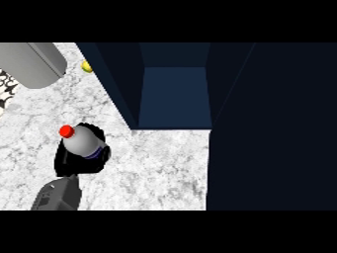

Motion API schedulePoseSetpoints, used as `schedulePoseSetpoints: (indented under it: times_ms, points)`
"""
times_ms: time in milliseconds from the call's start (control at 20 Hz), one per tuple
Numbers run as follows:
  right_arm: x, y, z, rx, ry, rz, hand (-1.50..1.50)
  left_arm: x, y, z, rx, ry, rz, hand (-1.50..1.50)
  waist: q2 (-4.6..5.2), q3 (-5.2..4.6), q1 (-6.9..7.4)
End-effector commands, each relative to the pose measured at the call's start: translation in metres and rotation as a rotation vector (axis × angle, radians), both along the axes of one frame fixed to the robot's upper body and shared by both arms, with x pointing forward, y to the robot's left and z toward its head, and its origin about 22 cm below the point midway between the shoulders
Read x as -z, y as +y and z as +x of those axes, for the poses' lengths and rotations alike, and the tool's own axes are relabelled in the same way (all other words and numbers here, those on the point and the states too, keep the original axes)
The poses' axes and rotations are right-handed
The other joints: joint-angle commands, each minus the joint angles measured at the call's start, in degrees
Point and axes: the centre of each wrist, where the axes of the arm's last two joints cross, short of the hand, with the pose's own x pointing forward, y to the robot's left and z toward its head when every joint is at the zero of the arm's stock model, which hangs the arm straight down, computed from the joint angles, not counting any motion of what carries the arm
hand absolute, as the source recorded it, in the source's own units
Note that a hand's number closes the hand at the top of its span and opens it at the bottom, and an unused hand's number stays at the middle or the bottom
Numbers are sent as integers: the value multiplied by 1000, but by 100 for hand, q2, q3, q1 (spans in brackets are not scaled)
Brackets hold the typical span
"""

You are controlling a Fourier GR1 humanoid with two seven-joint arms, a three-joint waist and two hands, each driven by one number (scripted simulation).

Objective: Pick up the bottled water, place it into the cabinet and close the cabinet

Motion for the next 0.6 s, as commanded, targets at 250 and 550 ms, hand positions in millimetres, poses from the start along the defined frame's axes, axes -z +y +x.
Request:
schedulePoseSetpoints:
  times_ms: [250, 550]
  points:
    - [-39, 18, -10, -47, -62, 26, -150, -58, -75, 16, 35, -15, 24, 150, -5, -4, -66]
    - [-41, 19, -15, -45, -68, 32, -150, -73, -114, 22, 18, -24, 69, 150, 17, -8, -142]
